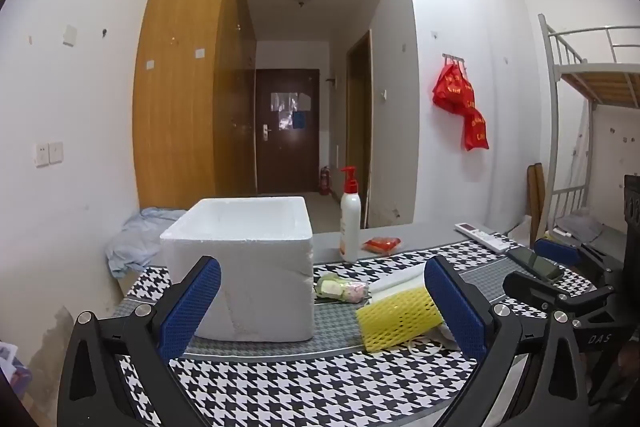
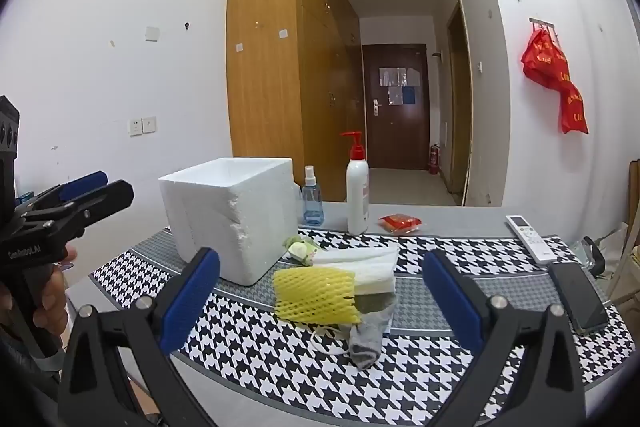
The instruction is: Organize soft objects
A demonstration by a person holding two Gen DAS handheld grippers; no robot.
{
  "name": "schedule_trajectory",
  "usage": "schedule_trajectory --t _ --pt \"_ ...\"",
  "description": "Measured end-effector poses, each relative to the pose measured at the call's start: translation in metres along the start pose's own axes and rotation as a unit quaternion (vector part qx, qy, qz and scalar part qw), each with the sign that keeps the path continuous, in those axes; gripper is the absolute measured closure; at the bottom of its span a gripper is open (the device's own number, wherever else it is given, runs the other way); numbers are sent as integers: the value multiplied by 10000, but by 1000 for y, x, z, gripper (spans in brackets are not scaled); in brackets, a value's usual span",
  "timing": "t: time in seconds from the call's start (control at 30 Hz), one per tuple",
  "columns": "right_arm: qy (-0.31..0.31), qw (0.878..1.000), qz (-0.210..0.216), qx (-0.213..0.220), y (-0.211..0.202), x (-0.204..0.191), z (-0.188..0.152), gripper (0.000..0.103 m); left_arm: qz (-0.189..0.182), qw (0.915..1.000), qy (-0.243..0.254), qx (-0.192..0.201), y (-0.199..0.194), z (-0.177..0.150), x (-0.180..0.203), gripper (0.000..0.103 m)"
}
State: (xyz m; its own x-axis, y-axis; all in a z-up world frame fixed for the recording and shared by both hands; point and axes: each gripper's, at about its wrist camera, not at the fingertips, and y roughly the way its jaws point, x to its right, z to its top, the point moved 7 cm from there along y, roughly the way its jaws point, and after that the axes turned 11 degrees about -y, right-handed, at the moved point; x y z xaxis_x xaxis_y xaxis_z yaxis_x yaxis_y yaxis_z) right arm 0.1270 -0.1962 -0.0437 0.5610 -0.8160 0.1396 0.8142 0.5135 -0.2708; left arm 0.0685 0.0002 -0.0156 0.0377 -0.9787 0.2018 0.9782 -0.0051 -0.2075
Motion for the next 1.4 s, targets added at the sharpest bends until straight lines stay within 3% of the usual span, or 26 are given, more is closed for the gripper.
schedule_trajectory --t 0.43,1.4 --pt "-4 10000 3 14 -2 3 -2 0 41 9997 101 -206 6 -3 1 1" --pt "50 10000 -4 32 2 3 0 0 73 9997 161 -144 6 -5 5 1"
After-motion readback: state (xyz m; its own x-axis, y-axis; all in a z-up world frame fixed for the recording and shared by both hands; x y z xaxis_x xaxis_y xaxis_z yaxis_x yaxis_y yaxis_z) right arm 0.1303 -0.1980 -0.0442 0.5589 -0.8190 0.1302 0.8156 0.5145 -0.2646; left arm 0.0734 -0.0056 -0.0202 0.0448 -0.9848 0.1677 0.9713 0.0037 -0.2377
